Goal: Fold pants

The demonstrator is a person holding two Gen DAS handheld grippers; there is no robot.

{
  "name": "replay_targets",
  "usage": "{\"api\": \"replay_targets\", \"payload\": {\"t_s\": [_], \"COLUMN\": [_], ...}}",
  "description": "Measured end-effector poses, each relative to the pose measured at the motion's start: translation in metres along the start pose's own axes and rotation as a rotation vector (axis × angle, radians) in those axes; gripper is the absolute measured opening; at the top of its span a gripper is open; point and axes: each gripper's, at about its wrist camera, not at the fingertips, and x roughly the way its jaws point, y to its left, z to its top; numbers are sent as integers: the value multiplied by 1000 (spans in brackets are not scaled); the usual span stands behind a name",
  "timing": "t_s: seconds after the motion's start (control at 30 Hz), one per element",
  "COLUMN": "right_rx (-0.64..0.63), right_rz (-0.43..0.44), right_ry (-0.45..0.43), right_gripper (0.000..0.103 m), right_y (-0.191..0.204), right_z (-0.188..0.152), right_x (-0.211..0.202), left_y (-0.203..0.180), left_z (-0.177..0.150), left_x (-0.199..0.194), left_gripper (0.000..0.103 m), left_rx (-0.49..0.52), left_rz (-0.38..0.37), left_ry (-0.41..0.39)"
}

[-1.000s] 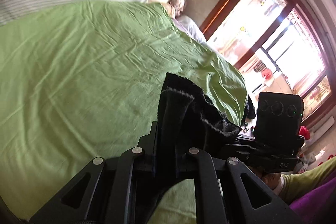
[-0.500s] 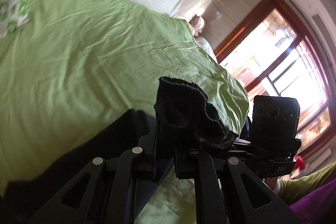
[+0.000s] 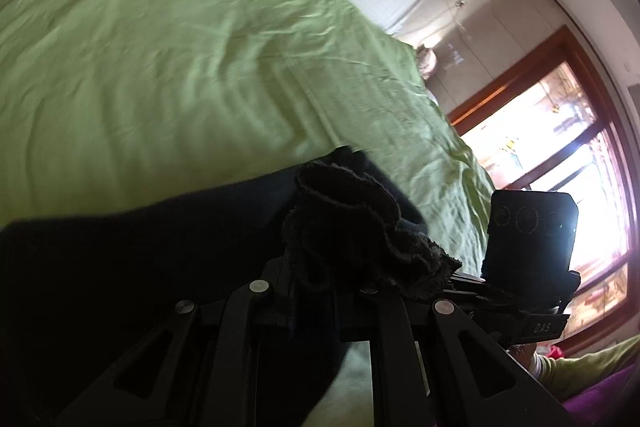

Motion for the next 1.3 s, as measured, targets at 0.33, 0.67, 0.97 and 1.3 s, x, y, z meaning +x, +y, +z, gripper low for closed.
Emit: {"api": "replay_targets", "payload": {"t_s": [0.33, 0.67, 0.97, 1.3], "right_rx": [30, 23, -42, -84], "right_rz": [-7, 11, 17, 15], "right_ry": [58, 38, 0, -1], "right_gripper": [48, 48, 48, 59], "right_y": [-7, -1, 18, 29], "right_z": [-10, -10, -8, -15], "right_x": [20, 13, 1, 0], "left_y": [24, 30, 19, 12], "left_z": [-21, -43, -66, -107], "left_x": [-20, -53, -77, -112], "left_gripper": [10, 15, 34, 34], "left_rx": [-97, -185, -231, -319], "left_rz": [31, 77, 140, 193], "left_ry": [-55, -169, -265, -380]}}
